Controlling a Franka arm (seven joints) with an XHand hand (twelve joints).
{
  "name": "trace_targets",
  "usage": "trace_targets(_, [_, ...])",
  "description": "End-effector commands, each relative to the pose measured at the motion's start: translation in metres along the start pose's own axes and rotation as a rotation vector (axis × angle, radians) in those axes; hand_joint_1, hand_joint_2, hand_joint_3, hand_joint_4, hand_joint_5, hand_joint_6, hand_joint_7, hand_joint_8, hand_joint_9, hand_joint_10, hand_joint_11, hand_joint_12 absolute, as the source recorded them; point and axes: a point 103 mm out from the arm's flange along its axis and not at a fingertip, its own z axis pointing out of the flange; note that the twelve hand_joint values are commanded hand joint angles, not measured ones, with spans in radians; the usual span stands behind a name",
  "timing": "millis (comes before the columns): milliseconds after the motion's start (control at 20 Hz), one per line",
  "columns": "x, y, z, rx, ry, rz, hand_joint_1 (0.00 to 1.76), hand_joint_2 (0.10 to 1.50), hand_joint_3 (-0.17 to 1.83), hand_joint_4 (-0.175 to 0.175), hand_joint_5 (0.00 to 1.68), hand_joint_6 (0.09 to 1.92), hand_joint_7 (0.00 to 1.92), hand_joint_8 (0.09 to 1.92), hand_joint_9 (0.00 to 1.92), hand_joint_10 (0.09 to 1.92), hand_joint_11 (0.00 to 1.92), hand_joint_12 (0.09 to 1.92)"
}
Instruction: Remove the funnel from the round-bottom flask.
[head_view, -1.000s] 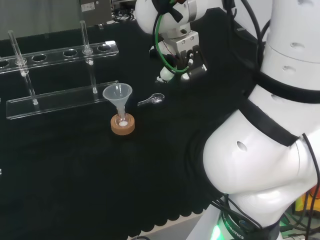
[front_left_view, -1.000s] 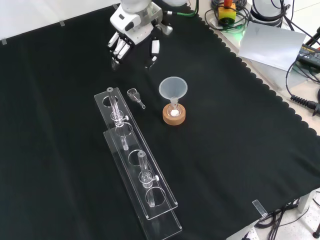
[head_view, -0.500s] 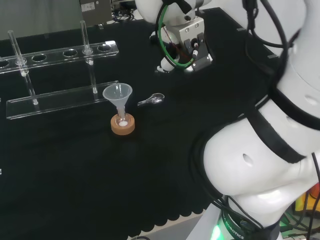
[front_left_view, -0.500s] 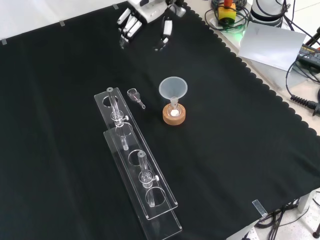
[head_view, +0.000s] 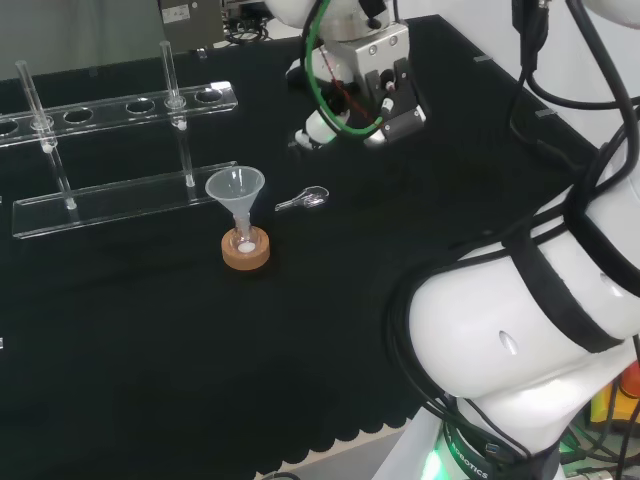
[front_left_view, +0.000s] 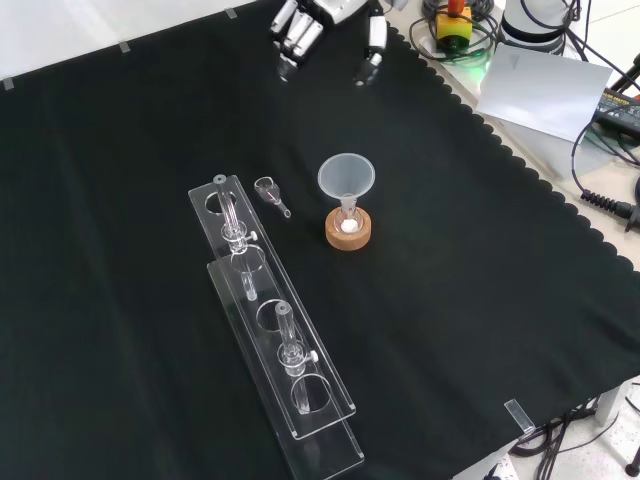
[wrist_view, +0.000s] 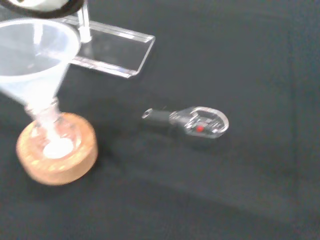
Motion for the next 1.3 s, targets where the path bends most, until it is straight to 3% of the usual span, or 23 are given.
trace_targets(50, [0.040,0.002,0.002,0.106,0.017,-0.057,0.60,0.68,0.44,-0.047,0.35,0.09,0.22,0.66,0.71,0.09,0.36,1.39])
trace_targets(300, [0.057,0.014,0.004,0.155,-0.005,-0.093,0.56,0.70,0.37,-0.039,0.25,0.09,0.06,0.64,0.54,0.09,0.23,1.45])
trace_targets(850, [0.072,0.035,0.018,0.223,-0.020,-0.120,0.52,0.71,0.31,-0.040,0.19,0.09,0.00,0.65,0.48,0.09,0.18,1.48])
trace_targets(1300, [0.080,0.056,0.029,0.273,-0.024,-0.150,0.51,0.73,0.26,-0.038,0.15,0.09,0.00,0.46,0.42,0.09,0.17,1.48])
